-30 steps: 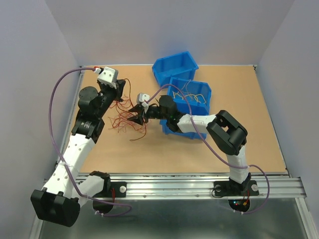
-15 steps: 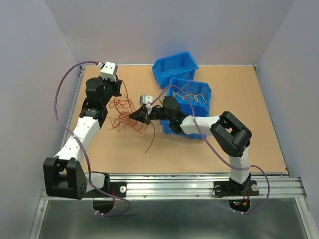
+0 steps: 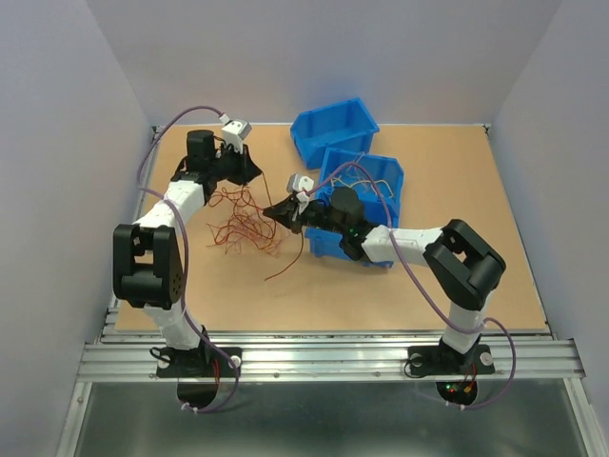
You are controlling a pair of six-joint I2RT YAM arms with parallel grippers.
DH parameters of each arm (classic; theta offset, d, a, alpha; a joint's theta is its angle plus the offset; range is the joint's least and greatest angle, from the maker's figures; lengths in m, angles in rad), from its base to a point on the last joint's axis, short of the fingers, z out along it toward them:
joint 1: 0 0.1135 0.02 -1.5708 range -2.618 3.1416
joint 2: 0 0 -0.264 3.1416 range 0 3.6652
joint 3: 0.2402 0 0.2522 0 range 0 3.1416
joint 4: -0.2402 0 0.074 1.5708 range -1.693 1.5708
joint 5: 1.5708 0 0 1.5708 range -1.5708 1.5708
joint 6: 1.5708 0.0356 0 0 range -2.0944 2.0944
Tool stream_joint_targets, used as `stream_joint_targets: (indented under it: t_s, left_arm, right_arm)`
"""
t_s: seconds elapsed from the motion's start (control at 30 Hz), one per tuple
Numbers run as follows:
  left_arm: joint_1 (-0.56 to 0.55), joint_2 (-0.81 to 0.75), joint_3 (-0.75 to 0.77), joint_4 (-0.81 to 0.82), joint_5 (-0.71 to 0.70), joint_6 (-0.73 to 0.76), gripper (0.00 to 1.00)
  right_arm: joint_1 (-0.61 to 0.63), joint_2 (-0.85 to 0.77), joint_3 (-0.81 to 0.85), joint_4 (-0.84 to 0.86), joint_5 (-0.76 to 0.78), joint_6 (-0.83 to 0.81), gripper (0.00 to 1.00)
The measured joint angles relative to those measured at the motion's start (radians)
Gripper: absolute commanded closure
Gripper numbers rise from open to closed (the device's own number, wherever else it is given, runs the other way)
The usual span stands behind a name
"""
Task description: Untangle the cables
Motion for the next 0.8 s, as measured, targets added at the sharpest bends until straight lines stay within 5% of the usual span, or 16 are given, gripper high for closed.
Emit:
stream_joint_targets:
  t_s: [0.17, 0.47, 0.8]
  left_arm:
    - [0.0, 0.062, 0.023, -0.059, 0.134, 0.019, 0.84]
    - [0.005, 0.066, 0.025, -0.056, 0.175, 0.063, 0.7]
    - [0.005, 0.019, -0.006, 0.02, 0.213, 0.071, 0.66]
  right_arm:
    - [-0.012, -0.075, -0.05, 0.029, 0.079, 0.035, 0.99]
    - [-0.048, -0.119, -0.048, 0.089, 0.121, 0.154, 1.0]
    - [-0.166, -0.183, -0.048, 0.117, 0.27, 0.357, 0.99]
